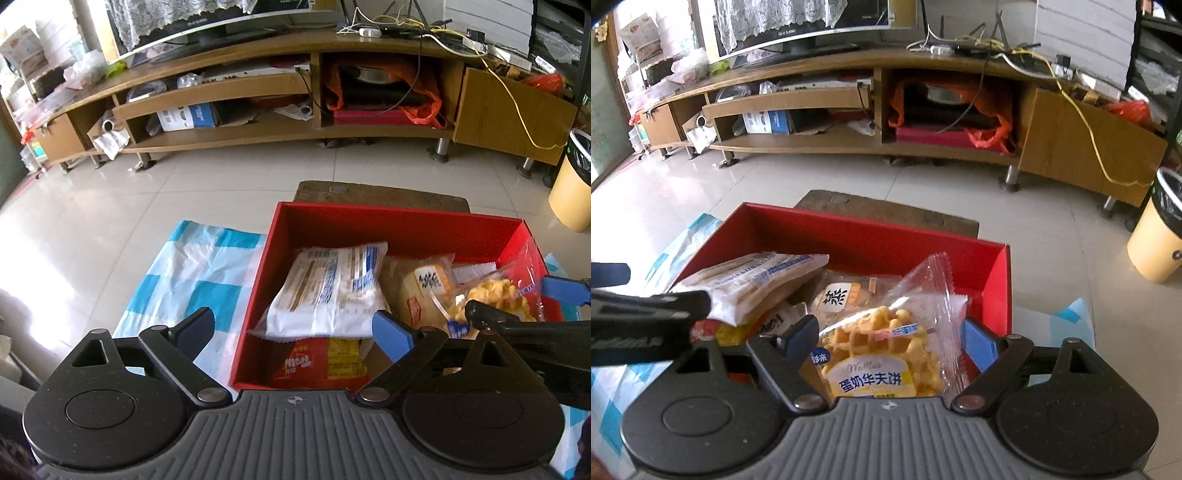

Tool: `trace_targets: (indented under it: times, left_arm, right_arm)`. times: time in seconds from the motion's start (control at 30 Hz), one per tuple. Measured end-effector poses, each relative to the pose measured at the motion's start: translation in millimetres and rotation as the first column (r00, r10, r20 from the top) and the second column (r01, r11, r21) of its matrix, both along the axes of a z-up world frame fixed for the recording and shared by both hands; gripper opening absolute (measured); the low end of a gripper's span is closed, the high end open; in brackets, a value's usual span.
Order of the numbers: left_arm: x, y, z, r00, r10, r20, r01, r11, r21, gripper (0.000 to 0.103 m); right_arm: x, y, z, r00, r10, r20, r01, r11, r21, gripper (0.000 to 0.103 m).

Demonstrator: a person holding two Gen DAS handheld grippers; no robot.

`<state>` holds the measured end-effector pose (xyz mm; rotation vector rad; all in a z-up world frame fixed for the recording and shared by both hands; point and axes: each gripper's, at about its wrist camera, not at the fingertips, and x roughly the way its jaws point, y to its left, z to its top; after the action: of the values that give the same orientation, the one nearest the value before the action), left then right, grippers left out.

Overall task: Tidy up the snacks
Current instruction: 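Move both open tools back from the red box to the remaining snacks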

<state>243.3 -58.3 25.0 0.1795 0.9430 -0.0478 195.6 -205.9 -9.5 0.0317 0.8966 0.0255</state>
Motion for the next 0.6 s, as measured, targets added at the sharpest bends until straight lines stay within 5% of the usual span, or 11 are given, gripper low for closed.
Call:
trace_targets:
  times: [0.6]
  left_arm:
    - [-50, -2, -4, 0.997, -0.064, -0.052, 0.065, 0.998, 0.022, 0.096]
  right_arm:
    - [-42, -5, 33, 1.000, -0.027, -0.004, 0.027, 1.000, 0.007, 0.081]
